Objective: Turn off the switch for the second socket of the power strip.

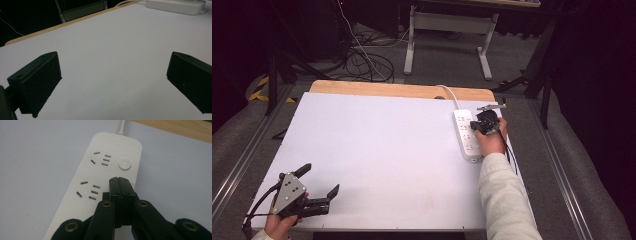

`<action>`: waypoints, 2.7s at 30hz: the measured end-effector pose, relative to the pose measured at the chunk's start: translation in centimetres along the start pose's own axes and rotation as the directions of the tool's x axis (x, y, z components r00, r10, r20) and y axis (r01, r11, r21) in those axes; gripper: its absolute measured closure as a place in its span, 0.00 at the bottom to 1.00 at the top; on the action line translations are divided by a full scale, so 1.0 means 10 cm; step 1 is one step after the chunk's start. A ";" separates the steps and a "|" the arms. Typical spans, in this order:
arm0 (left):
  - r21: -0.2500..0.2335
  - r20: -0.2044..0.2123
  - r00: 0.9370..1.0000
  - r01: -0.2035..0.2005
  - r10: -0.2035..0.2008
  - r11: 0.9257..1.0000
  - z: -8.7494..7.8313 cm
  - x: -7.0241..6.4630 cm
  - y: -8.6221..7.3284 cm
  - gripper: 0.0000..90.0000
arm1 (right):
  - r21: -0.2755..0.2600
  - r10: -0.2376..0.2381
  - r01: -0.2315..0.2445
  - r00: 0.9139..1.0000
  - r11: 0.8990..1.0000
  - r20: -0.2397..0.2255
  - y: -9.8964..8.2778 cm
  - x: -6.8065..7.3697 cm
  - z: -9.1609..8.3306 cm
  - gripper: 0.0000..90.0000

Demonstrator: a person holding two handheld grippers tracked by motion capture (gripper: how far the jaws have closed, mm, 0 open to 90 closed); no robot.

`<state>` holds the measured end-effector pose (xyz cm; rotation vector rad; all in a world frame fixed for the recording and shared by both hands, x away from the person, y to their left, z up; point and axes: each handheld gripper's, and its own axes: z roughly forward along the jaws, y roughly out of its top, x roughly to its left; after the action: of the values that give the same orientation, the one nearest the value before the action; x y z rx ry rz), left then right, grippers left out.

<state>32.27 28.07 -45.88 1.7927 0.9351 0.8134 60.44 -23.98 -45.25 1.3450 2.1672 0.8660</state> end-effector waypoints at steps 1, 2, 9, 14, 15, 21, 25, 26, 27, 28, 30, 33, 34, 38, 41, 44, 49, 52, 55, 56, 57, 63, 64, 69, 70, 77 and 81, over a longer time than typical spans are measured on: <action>0.000 0.001 1.000 0.000 0.000 1.000 0.00 0.00 0.00 0.00 | 0.001 0.001 -0.001 1.000 1.000 0.000 0.00 0.00 0.00 1.00; 0.000 0.001 1.000 0.000 0.000 1.000 0.00 0.00 0.00 0.00 | -0.002 0.004 -0.004 1.000 1.000 0.003 0.00 0.01 0.00 1.00; -0.002 0.002 1.000 -0.002 0.002 1.000 -0.01 0.00 0.00 0.00 | 0.004 0.002 -0.002 1.000 1.000 0.014 0.01 0.02 0.00 1.00; -0.002 0.004 1.000 -0.004 0.004 1.000 -0.01 0.00 0.00 0.00 | 0.005 0.006 -0.006 1.000 1.000 0.017 0.01 0.02 0.00 1.00; -0.002 0.004 1.000 -0.005 0.005 1.000 -0.01 -0.01 0.00 0.00 | 0.005 0.011 -0.011 1.000 1.000 0.015 0.00 0.02 0.00 1.00; -0.003 0.004 1.000 -0.009 0.009 1.000 0.00 -0.01 0.00 0.00 | 0.011 0.000 -0.001 1.000 1.000 0.030 0.01 0.05 0.01 1.00; -0.002 0.006 1.000 -0.009 0.009 1.000 0.00 -0.01 0.00 0.00 | 0.010 0.014 -0.014 1.000 1.000 0.023 0.00 0.04 0.01 1.00; -0.002 0.006 1.000 -0.009 0.009 1.000 0.00 -0.01 0.01 0.00 | 0.010 0.014 -0.014 1.000 1.000 0.024 0.01 0.04 0.01 1.00; -0.002 0.006 1.000 -0.010 0.010 1.000 0.00 -0.01 0.01 0.00 | 0.009 0.016 -0.016 1.000 1.000 0.024 0.01 0.04 0.01 1.00; -0.003 0.004 1.000 -0.010 0.010 1.000 0.00 -0.01 0.01 0.00 | 0.007 0.018 -0.018 1.000 1.000 0.023 0.00 0.04 0.01 1.00; -0.002 0.005 1.000 -0.007 0.007 1.000 0.00 0.00 0.01 0.00 | -0.016 0.009 -0.009 1.000 1.000 0.019 0.00 0.04 0.00 1.00; 0.000 0.005 1.000 -0.005 0.005 1.000 0.01 0.00 0.01 0.00 | -0.033 0.030 -0.031 1.000 0.999 -0.004 0.00 0.04 -0.04 1.00; 0.002 0.005 1.000 -0.004 0.004 1.000 0.01 0.00 0.01 0.00 | -0.067 0.031 -0.032 0.999 0.997 -0.006 0.00 0.05 -0.07 1.00; 0.002 0.002 1.000 -0.005 0.005 1.000 0.01 -0.02 0.01 0.00 | -0.113 0.009 -0.010 1.000 0.993 -0.010 0.08 0.08 -0.18 1.00; -0.001 0.001 1.000 -0.005 0.005 1.000 0.01 -0.01 0.01 0.00 | -0.123 0.000 -0.001 1.000 0.992 -0.003 0.10 0.10 -0.25 1.00; 0.001 0.001 1.000 -0.004 0.004 1.000 0.01 -0.01 0.01 0.00 | -0.138 0.005 -0.006 1.000 0.990 -0.010 0.11 0.09 -0.32 1.00; 0.001 0.001 1.000 -0.005 0.005 1.000 0.01 -0.01 0.01 0.00 | -0.158 -0.024 0.021 1.000 0.987 -0.017 0.15 0.11 -0.44 1.00; 0.001 0.000 1.000 -0.005 0.005 1.000 0.01 -0.01 0.01 0.00 | -0.178 -0.022 0.018 1.000 0.984 -0.022 0.15 0.12 -0.51 1.00; 0.002 0.000 1.000 -0.004 0.004 1.000 0.01 -0.01 0.01 0.00 | -0.191 -0.023 0.017 0.999 0.981 -0.029 0.15 0.12 -0.57 1.00; 0.001 0.000 1.000 -0.004 0.004 1.000 0.01 -0.01 0.01 0.00 | -0.196 -0.024 0.017 0.999 0.980 -0.030 0.16 0.13 -0.59 1.00; 0.002 -0.001 1.000 -0.004 0.004 1.000 0.01 -0.01 0.01 0.00 | -0.198 -0.022 0.015 0.999 0.980 -0.033 0.16 0.13 -0.61 1.00; 0.001 -0.002 1.000 -0.004 0.004 1.000 0.01 -0.02 0.01 0.00 | -0.218 -0.035 0.025 0.999 0.976 -0.040 0.16 0.15 -0.71 1.00; 0.002 0.001 1.000 -0.004 0.004 1.000 0.01 -0.02 0.01 0.00 | -0.218 -0.033 0.023 0.999 0.976 -0.044 0.16 0.16 -0.72 1.00; 0.001 -0.002 1.000 -0.004 0.004 1.000 0.01 -0.02 0.01 0.00 | -0.228 -0.039 0.027 0.998 0.973 -0.052 0.16 0.17 -0.77 0.96; 0.001 -0.002 1.000 -0.004 0.004 1.000 0.01 -0.02 0.01 0.00 | -0.232 -0.040 0.027 0.998 0.972 -0.053 0.16 0.18 -0.78 0.92; -0.001 0.001 1.000 -0.004 0.004 1.000 0.01 -0.02 0.01 0.00 | -0.258 -0.070 0.046 0.994 0.965 -0.083 0.15 0.27 -0.90 0.65; 0.002 0.000 1.000 -0.012 0.012 1.000 0.00 -0.02 0.02 0.00 | -0.274 -0.094 0.058 0.988 0.960 -0.119 0.13 0.34 -1.03 0.49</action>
<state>32.27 27.85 -45.76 1.8016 0.9264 0.8202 53.06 -23.28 -37.23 1.0906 2.0881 1.2004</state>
